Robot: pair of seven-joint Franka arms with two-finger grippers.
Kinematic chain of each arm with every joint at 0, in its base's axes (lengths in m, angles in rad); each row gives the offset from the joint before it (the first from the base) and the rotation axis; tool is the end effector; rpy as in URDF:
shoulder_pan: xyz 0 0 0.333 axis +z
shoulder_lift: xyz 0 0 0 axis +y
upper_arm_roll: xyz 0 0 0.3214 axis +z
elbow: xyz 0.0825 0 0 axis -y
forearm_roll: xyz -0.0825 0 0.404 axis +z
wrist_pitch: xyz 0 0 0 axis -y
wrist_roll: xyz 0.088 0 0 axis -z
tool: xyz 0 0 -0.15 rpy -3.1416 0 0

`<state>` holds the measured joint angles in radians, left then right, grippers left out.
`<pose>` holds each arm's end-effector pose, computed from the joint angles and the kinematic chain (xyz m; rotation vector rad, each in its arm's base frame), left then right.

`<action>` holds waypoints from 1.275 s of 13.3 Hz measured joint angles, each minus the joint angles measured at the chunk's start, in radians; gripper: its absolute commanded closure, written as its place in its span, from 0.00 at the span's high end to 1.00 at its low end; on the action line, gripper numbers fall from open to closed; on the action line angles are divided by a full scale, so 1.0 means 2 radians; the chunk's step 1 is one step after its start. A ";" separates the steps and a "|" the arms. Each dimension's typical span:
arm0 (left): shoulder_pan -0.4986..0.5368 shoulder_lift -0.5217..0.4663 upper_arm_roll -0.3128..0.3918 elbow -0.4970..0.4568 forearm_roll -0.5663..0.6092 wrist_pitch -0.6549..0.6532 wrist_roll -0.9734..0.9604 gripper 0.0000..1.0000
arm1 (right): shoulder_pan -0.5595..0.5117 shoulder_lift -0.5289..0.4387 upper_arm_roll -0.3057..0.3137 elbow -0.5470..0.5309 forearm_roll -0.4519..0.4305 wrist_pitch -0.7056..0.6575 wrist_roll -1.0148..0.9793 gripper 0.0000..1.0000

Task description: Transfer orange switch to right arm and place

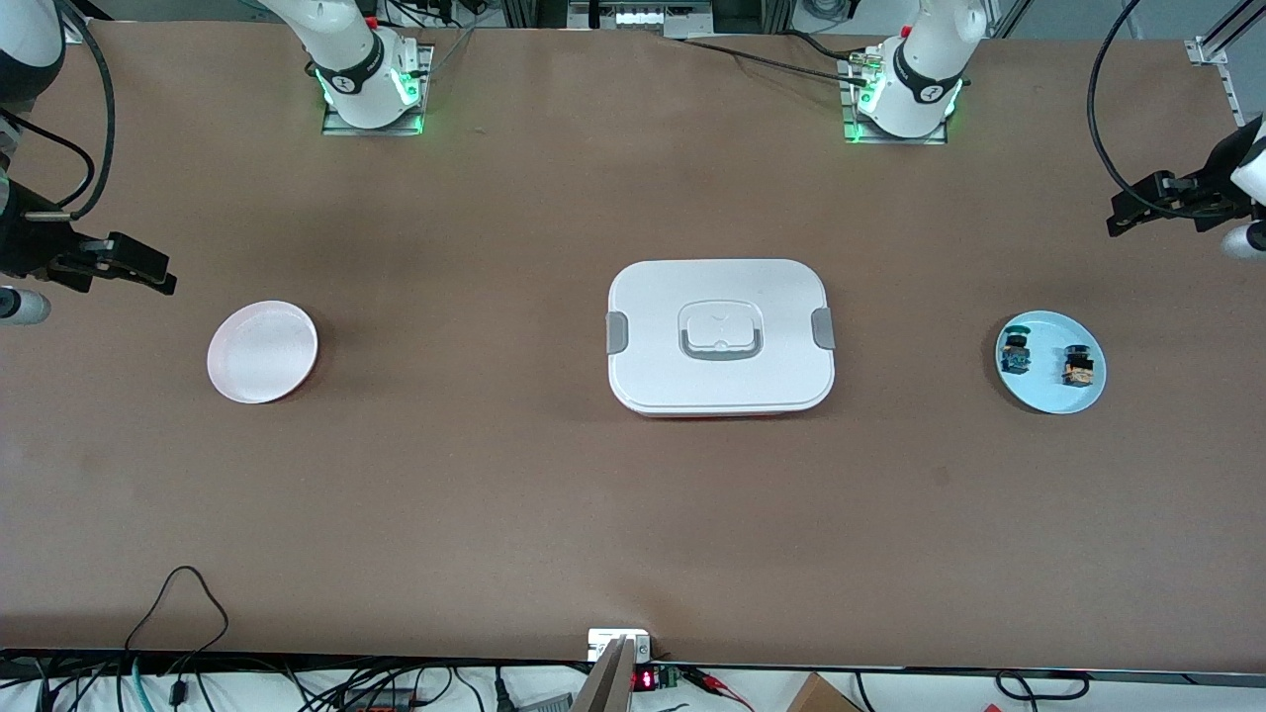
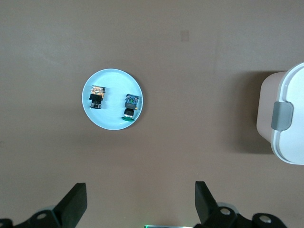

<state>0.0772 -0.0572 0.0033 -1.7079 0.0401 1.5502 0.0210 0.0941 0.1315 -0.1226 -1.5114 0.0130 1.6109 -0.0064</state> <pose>0.5435 0.0500 0.5506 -3.1015 -0.0904 0.1590 0.6157 -0.0117 0.5418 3.1385 -0.0346 -0.0488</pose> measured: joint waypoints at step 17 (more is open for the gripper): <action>0.031 0.042 0.003 0.004 0.000 -0.004 0.201 1.00 | 0.000 0.000 -0.001 0.000 0.000 -0.001 0.000 1.00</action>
<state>0.1398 0.0265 0.0090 -1.6994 0.0398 1.5427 0.4235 0.0936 0.1315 -0.1239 -1.5114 0.0130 1.6088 -0.0061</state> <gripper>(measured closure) 0.000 0.000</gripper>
